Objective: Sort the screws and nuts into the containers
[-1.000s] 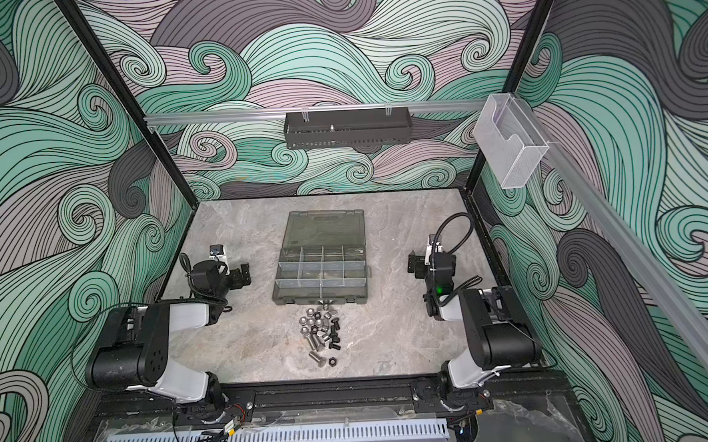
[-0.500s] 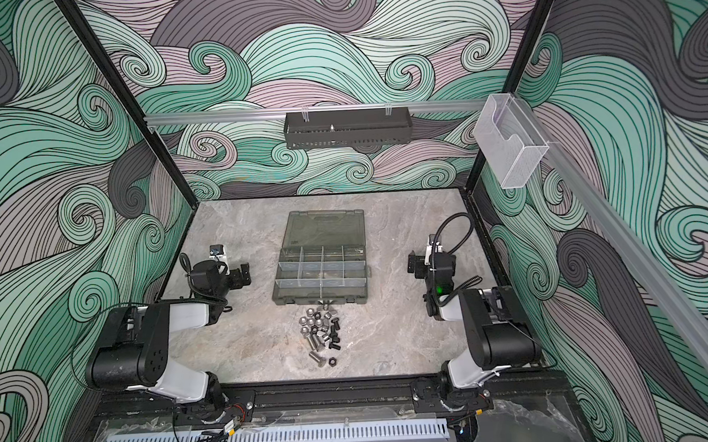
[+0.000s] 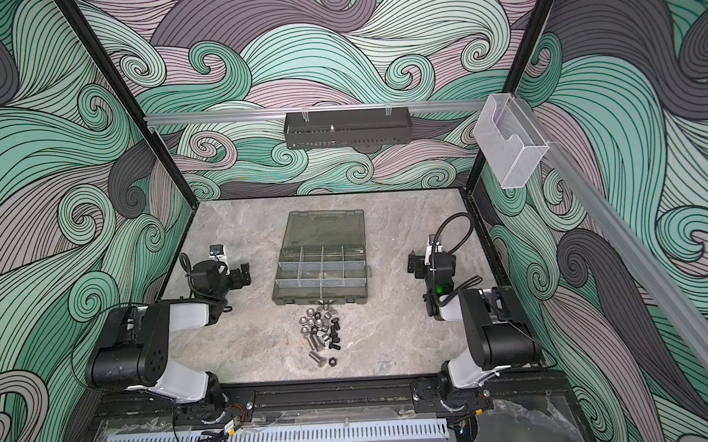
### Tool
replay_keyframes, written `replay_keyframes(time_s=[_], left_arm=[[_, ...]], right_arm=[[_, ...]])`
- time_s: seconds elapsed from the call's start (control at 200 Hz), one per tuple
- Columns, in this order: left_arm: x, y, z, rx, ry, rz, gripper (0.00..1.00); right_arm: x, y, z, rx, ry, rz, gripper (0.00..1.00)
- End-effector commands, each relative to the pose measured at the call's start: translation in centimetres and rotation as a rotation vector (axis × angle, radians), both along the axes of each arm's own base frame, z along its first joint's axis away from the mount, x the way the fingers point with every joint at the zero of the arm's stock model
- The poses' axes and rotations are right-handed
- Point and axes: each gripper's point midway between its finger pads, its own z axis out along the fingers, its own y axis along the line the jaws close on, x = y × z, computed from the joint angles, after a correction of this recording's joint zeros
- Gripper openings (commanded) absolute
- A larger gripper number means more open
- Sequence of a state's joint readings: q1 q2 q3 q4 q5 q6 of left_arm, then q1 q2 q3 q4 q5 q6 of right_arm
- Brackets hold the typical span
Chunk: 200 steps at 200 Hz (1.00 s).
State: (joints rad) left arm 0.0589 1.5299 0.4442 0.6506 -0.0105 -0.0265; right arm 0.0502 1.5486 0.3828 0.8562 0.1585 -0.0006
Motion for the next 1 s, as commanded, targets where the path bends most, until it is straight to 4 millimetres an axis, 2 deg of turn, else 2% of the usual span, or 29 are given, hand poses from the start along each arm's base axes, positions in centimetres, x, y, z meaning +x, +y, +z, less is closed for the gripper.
replay_keyframes(time_s=[0.0, 0.07, 0.395, 0.455, 0.495, 0.545, 0.55, 0.595, 0.645, 0.715, 0.785, 0.911, 0.996], left_arm=[[0.9, 0.0, 1.4, 0.003, -0.041, -0.012, 0.99], [1.0, 0.8, 1.4, 0.005, -0.033, 0.04, 0.99], [1.0, 0.8, 1.4, 0.006, -0.03, 0.043, 0.99], [1.0, 0.8, 1.4, 0.006, -0.033, 0.042, 0.98], [0.9, 1.0, 1.8, 0.017, -0.052, 0.045, 0.99], [0.9, 1.0, 3.9, 0.038, -0.115, 0.043, 0.99], [0.9, 1.0, 4.0, 0.038, -0.114, 0.043, 0.99], [-0.3, 0.5, 5.8, -0.006, -0.026, 0.036, 0.99], [-2.3, 0.3, 7.4, -0.052, 0.081, 0.067, 0.99], [-4.7, -0.4, 9.3, -0.128, 0.105, 0.089, 0.99], [-7.0, -1.4, 10.7, -0.252, 0.084, 0.112, 0.99], [-9.8, -3.8, 12.4, -0.428, 0.063, 0.081, 0.99], [-10.8, -5.4, 12.7, -0.483, 0.082, 0.028, 0.98]], right_arm=[[0.5, -0.2, 1.0, -0.002, -0.03, -0.002, 0.99], [0.5, -0.2, 0.9, -0.002, -0.03, -0.002, 0.99], [0.4, -0.2, 1.2, -0.008, -0.037, -0.006, 0.99], [0.1, -1.1, 1.4, -0.023, -0.055, -0.075, 0.99], [-0.1, -1.6, 1.9, -0.029, -0.076, -0.11, 0.99], [-0.7, -0.8, 2.6, -0.042, -0.101, -0.066, 0.99], [-0.7, -0.6, 3.2, -0.05, -0.121, -0.06, 0.99], [-1.5, 0.2, 4.4, -0.08, -0.102, -0.051, 0.99], [-3.0, 1.0, 5.7, -0.018, 0.029, -0.026, 0.99], [-5.2, 1.5, 8.1, 0.091, 0.102, -0.044, 0.99], [-7.5, 3.5, 9.7, 0.18, 0.112, 0.031, 0.99], [-10.9, 6.6, 10.5, 0.304, 0.196, 0.12, 0.98], [-12.8, 9.0, 9.9, 0.336, 0.315, 0.19, 0.97]])
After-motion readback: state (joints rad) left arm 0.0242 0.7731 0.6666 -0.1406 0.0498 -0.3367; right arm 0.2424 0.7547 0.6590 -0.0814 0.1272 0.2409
